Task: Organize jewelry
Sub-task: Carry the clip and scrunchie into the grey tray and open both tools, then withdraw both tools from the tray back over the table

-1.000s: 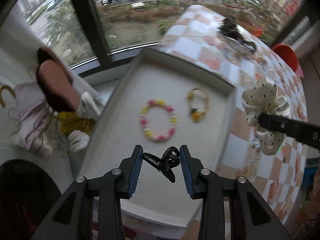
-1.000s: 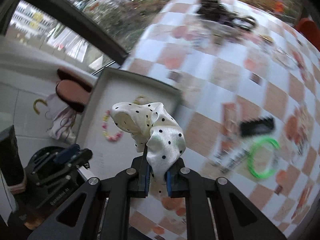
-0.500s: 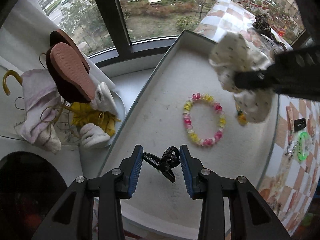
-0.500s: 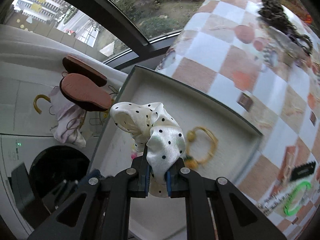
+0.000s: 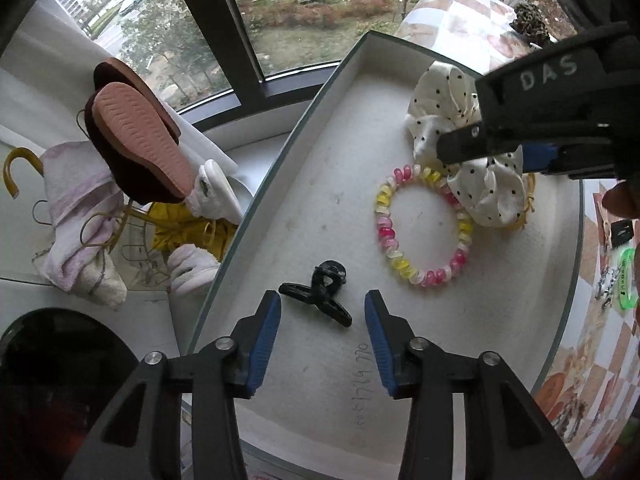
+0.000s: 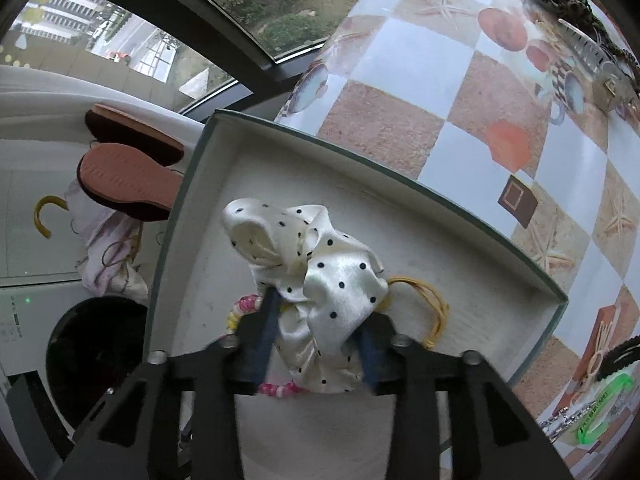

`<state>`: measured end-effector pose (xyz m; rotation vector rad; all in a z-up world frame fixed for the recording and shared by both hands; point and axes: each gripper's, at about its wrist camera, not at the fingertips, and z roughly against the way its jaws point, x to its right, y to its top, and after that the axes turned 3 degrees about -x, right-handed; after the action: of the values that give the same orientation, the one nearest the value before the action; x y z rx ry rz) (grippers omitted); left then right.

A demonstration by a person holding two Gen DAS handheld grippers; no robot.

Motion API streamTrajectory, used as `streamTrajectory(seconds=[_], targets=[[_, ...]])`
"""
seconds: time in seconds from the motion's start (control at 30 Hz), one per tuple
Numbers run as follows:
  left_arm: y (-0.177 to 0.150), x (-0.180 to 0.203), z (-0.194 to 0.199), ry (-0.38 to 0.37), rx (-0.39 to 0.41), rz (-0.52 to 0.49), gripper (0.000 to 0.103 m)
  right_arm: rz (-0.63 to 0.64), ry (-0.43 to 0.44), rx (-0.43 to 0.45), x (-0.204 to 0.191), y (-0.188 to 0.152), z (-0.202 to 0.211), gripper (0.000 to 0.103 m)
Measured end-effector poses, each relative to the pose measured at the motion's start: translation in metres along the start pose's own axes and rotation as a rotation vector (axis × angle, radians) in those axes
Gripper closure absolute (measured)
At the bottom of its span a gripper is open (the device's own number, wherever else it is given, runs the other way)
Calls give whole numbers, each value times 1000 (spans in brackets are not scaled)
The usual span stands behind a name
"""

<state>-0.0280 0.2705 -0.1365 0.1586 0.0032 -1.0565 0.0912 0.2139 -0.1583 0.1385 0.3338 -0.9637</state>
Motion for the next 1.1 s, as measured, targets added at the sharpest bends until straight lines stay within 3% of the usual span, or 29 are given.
streamTrajectory(seconds=[0.23,0.33,0.5,0.57,0.73,1.1], targets=[[0,2,5,8,-1,6,54,10,33,31,1,-3,18,32],[0,2,11,23,23,10,10,5,45,50,2,-7,27,31],[0,5,23,20,49,0,9,-23,76,89,12,-17,46,30],[1,6,25,26,48,-6,9,-43,90,104,18,-21,54,20],[0,15,33,38,54,-40,9,-103,124,153,39,-38,76,19],[-3,65,61,4,84,-184,9,-270,108,228,123,-102,124,17]])
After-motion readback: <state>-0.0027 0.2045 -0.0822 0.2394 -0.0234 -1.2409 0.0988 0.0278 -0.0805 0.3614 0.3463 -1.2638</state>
